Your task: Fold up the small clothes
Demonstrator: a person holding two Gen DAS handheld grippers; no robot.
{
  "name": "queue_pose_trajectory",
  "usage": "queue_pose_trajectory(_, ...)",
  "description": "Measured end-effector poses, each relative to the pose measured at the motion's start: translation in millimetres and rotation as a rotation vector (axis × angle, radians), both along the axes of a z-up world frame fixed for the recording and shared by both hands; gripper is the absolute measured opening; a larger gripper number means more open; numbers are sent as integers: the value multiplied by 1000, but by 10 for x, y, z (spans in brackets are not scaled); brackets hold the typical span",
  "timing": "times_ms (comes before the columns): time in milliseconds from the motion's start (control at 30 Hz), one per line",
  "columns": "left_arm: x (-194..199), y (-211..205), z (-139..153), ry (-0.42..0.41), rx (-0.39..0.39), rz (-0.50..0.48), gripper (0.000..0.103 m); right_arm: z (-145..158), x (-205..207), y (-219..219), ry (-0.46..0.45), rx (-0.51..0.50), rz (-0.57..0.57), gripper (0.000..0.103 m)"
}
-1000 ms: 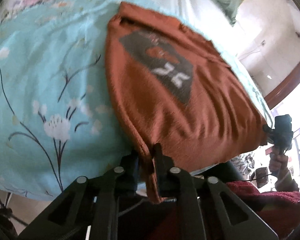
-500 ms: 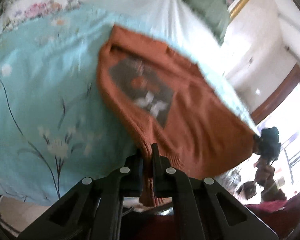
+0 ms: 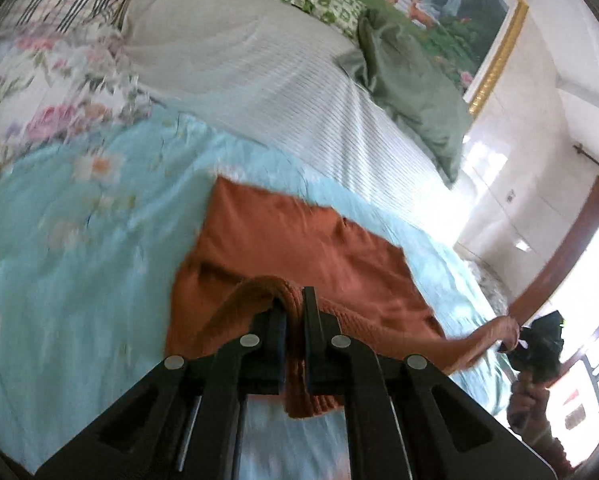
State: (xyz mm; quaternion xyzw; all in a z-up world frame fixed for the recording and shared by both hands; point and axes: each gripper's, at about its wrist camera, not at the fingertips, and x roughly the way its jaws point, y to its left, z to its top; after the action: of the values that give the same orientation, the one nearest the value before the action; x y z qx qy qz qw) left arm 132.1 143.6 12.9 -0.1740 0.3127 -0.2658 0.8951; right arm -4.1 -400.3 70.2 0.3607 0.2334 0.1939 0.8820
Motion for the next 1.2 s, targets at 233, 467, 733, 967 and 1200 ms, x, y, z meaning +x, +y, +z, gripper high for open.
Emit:
queue_pose_trajectory(233,973,-309,66,8,77,91,4,46,844,-180,95,-87,-82,7)
queue_pose_trajectory(467,1734,-518,-163,80,135,128,4,-106,1552,-294,176,-143,-109,7)
queue_pose_trajectory(733,2319,-677,-746,211,233,177,5,-602,2096,-300,353,-233,-116,8)
queue_pose_trajectory(967,2171,-596,-853,258,221,135,28,-457,1738,-458,336,-187,-217,29)
queue_pose_trajectory(1200,1428,-1170,-819,230,240,-135,36,-415,1601,435,298,-357,157,30)
